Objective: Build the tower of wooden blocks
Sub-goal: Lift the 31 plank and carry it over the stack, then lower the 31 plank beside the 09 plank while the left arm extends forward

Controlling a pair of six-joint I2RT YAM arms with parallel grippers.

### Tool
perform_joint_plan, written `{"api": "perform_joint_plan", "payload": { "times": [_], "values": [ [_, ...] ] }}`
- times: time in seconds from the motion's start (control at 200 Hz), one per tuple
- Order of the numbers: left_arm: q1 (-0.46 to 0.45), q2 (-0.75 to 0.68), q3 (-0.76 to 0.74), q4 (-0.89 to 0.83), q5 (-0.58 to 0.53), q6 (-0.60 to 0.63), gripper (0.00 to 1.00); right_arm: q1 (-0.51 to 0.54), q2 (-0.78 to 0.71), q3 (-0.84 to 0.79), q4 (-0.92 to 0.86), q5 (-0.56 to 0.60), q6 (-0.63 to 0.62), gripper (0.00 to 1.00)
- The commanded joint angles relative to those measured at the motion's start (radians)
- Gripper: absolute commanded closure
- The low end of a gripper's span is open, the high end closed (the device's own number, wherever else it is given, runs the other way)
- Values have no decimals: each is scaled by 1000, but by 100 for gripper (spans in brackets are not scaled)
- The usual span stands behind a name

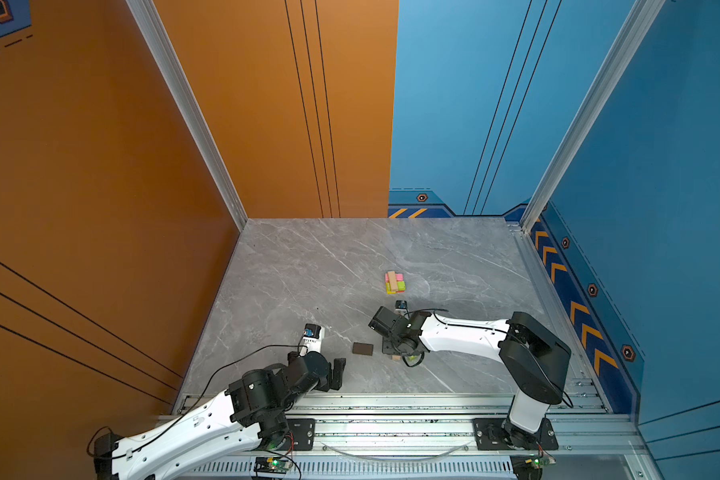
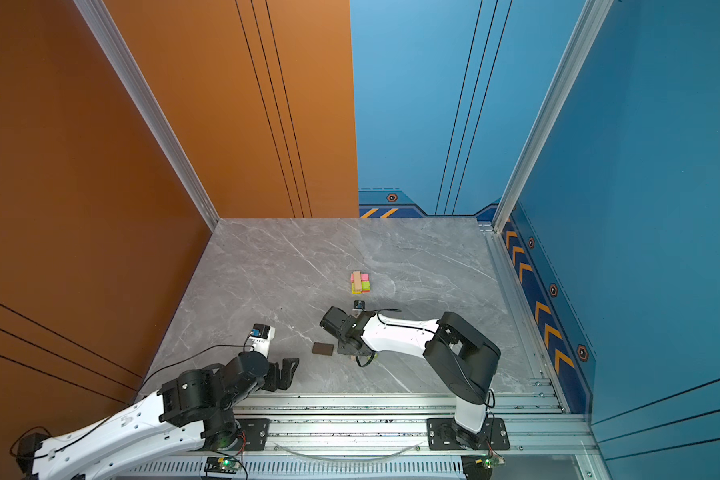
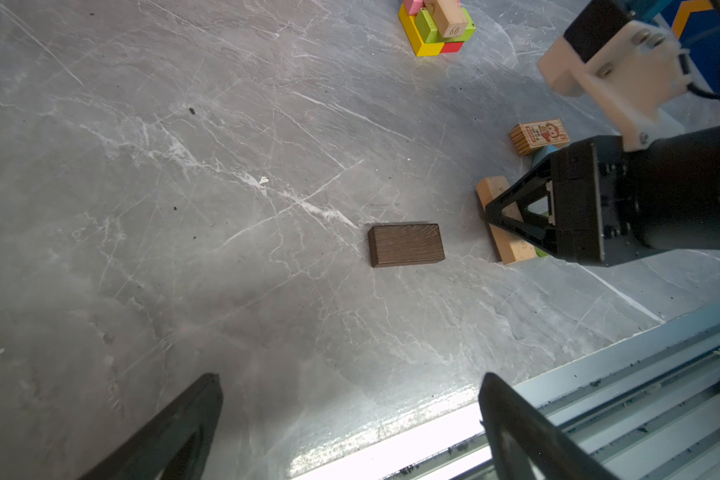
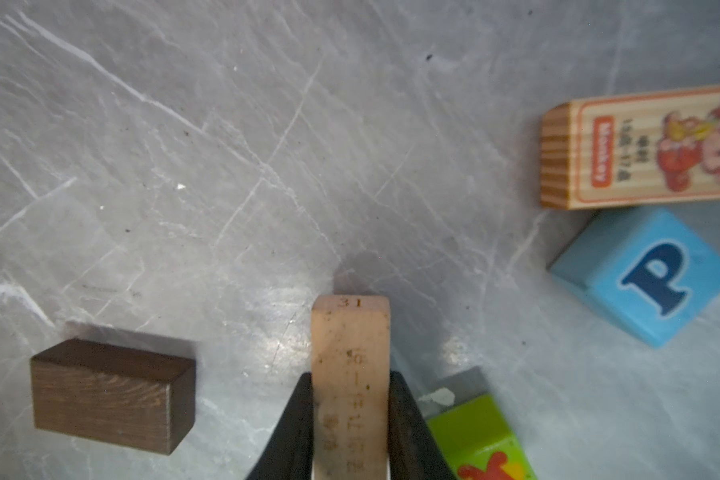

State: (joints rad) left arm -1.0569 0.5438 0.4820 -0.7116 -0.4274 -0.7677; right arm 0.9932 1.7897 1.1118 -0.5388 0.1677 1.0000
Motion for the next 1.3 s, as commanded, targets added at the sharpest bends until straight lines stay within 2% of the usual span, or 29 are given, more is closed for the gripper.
{"api": "perform_joint_plan", "payload": {
  "times": [0.0, 0.556, 0.871, 1.296],
  "values": [
    [20, 23, 49, -7, -24, 26, 2, -36, -27, 21, -12, -30, -58, 77],
    [189, 217, 153, 107, 98, 133, 2, -284, -98, 133, -77, -92, -329, 78],
    [261, 384, 240, 186, 164, 187, 2, -409, 45, 315, -98, -149, -481, 78],
    [295, 541, 348, 231, 184, 227, 2, -466, 233, 528, -117, -237, -552, 78]
  ]
}}
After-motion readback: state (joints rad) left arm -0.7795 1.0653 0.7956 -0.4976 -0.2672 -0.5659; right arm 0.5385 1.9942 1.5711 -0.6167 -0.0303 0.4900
